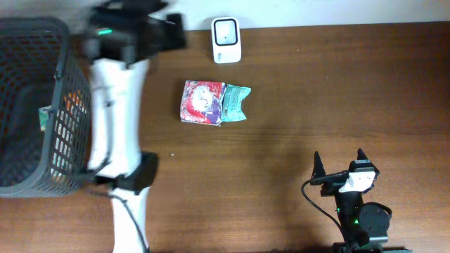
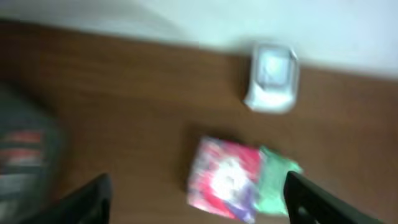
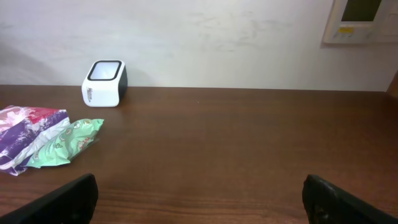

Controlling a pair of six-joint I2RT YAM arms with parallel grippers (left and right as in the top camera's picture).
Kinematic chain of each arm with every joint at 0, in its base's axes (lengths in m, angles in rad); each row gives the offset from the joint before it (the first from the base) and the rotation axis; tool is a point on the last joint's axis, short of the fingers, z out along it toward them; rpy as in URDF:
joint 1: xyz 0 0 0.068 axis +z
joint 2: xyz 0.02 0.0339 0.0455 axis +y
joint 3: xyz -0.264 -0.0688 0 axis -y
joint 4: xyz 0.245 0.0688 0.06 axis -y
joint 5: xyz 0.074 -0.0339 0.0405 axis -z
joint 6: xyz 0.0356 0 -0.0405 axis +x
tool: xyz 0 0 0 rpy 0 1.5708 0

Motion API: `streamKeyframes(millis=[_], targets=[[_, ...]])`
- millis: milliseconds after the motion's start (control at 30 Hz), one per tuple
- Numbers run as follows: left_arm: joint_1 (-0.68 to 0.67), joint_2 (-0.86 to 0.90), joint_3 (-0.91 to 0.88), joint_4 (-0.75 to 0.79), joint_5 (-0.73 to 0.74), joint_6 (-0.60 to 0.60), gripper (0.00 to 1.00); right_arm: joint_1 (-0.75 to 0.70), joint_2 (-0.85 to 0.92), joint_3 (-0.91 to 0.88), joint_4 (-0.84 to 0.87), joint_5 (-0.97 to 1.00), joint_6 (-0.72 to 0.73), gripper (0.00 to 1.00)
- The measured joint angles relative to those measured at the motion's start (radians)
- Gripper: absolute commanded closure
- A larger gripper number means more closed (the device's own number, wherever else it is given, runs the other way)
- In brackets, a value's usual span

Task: Scan the item barcode
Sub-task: 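Place the red-purple packet beside the green packet with the left gripper, then reach the left gripper into the basket and grasp the white tube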

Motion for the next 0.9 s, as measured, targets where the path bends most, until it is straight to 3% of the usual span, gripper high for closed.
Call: streamKeyframes(millis=[100, 133, 167, 200, 233, 267, 300, 333, 367, 533, 900], targets=[[0.139, -0.174, 0.010, 0.000, -0.050, 0.003, 0.01, 0.000, 0.000, 0.000, 0.000, 0.000, 0.001, 0.01], [0.170, -0.212, 0.012, 0.000, -0.048, 0.003, 0.16, 0.000, 0.000, 0.000, 0.000, 0.000, 0.001, 0.01], [0.198, -0.243, 0.018, 0.000, -0.046, 0.003, 0.64, 0.000, 0.000, 0.000, 0.000, 0.000, 0.000, 0.02], [0.222, -0.275, 0.021, -0.001, -0.040, 0.005, 0.82, 0.000, 0.000, 0.000, 0.000, 0.000, 0.000, 0.01], [0.232, -0.289, 0.021, -0.001, -0.034, 0.004, 0.85, 0.000, 0.000, 0.000, 0.000, 0.000, 0.001, 0.01], [0.237, -0.295, 0.021, -0.001, -0.030, 0.007, 0.79, 0.000, 0.000, 0.000, 0.000, 0.000, 0.000, 0.01], [0.241, -0.297, 0.021, -0.002, -0.023, 0.011, 0.59, 0.000, 0.000, 0.000, 0.000, 0.000, 0.001, 0.01], [0.243, -0.297, 0.021, -0.002, -0.022, 0.018, 0.18, 0.000, 0.000, 0.000, 0.000, 0.000, 0.000, 0.01], [0.245, -0.297, 0.021, -0.002, -0.021, 0.024, 0.00, 0.000, 0.000, 0.000, 0.000, 0.000, 0.000, 0.01], [0.344, -0.297, 0.021, -0.002, -0.014, 0.026, 0.01, 0.000, 0.000, 0.000, 0.000, 0.000, 0.000, 0.01], [0.758, -0.302, -0.059, 0.000, 0.008, 0.026, 0.01, 0.000, 0.000, 0.000, 0.000, 0.000, 0.000, 0.01]])
